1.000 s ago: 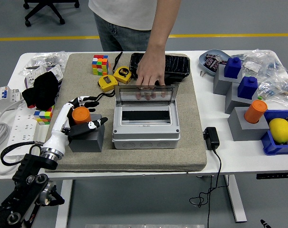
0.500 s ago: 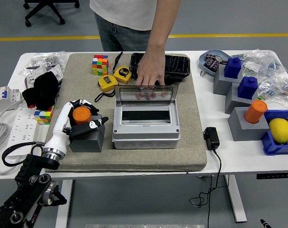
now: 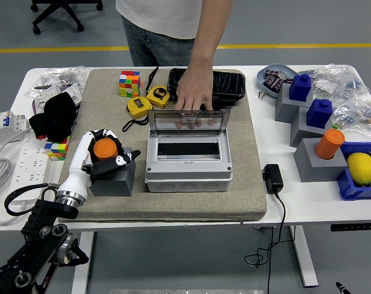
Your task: Fetch the battery,place it into the box,close the lid of the box
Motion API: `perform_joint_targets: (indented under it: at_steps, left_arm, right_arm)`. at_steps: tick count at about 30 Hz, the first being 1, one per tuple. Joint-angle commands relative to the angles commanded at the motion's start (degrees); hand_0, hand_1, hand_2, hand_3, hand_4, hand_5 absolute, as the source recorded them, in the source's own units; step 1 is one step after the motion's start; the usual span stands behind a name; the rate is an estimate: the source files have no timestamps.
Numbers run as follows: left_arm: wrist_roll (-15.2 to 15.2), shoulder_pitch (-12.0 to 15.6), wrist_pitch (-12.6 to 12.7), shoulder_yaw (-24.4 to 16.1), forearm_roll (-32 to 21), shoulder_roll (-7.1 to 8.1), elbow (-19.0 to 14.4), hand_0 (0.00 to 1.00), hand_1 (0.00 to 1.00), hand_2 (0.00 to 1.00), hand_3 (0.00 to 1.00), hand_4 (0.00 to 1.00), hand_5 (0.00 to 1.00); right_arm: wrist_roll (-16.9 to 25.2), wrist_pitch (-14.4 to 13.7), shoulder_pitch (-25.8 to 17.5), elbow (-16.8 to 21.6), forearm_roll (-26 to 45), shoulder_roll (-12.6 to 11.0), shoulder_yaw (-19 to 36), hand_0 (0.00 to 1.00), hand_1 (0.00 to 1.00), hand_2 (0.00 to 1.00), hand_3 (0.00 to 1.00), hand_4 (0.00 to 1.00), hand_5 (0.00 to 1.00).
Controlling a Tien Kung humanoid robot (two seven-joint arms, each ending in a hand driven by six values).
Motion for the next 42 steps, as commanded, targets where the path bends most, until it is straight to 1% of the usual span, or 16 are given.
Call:
perform_joint_targets:
  at_steps: [1, 2, 7, 8, 11, 14, 15, 28, 36, 42]
  left_arm:
    - [-0.07, 0.0, 0.09, 0.0, -0.11, -0.02, 0.02, 0.136, 0.181, 0.139, 0.13, 0.998, 0.002]
    - [-0.14, 0.0, 0.19, 0.0, -0.18, -0.03, 0.03, 0.105, 0.125, 0.108, 0.101, 0.998, 0.002]
    - [-0.37, -0.13, 0.68, 0.23, -0.49, -0.04, 0.17, 0.105, 0.125, 0.108, 0.101, 0.998, 0.002]
    - [-0.34, -0.15, 0.67, 0.3, -0.57, -0.05, 0.27, 0.068, 0.058, 0.058, 0.066, 0.998, 0.002]
    - [-0.1, -0.13, 0.55, 0.47, -0.65, -0.01, 0.45, 0.068, 0.058, 0.058, 0.066, 0.998, 0.002]
    - [0.07, -0.15, 0.99, 0.62, -0.29, 0.03, 0.39, 0.068, 0.058, 0.058, 0.066, 0.998, 0.002]
    - [0.11, -0.17, 1.15, 0.63, -0.27, 0.03, 0.38, 0.054, 0.002, 0.036, 0.039, 0.998, 0.002]
    - [0.93, -0.48, 1.28, 0.41, 0.17, 0.29, -0.32, 0.05, 0.002, 0.023, 0.03, 0.998, 0.002]
    - [2.23, -0.76, 1.51, -0.45, 4.01, 0.74, -2.01, 0.051, 0.002, 0.022, 0.024, 0.998, 0.002]
    - [2.58, -1.04, 1.81, -0.92, 4.59, 1.06, -2.5, 0.05, 0.002, 0.021, 0.019, 0.998, 0.002]
  right_arm:
    - [-0.02, 0.0, -0.01, 0.0, -0.03, 0.0, 0.04, 0.814, 0.763, 0.767, 0.798, 0.998, 0.998]
    - [-0.03, 0.0, -0.03, 0.0, -0.04, 0.0, 0.07, 0.815, 0.763, 0.768, 0.798, 0.998, 0.998]
    - [0.01, 0.0, 0.04, 0.0, 0.08, -0.01, -0.01, 0.815, 0.763, 0.768, 0.798, 0.998, 0.998]
    - [0.04, 0.0, 0.06, 0.0, 0.16, -0.02, -0.08, 0.815, 0.762, 0.767, 0.798, 0.998, 0.998]
    - [0.02, -0.01, 0.09, 0.0, 0.14, -0.04, -0.07, 0.815, 0.762, 0.767, 0.798, 0.998, 0.998]
    - [-0.01, -0.01, 0.1, 0.0, 0.12, -0.09, -0.06, 0.815, 0.762, 0.767, 0.798, 0.998, 0.998]
    - [-0.03, -0.01, 0.1, 0.0, 0.07, -0.1, -0.05, 0.815, 0.763, 0.769, 0.798, 0.998, 0.998]
    - [-0.1, 0.05, -0.03, 0.0, -0.21, -0.06, -0.03, 0.815, 0.764, 0.768, 0.798, 0.998, 0.998]
    - [-0.1, 0.03, -0.01, 0.0, -0.21, -0.13, 0.0, 0.816, 0.762, 0.768, 0.798, 0.998, 0.998]
    - [-0.09, 0.02, -0.02, 0.0, -0.15, -0.02, 0.07, 0.812, 0.762, 0.769, 0.798, 0.998, 0.998]
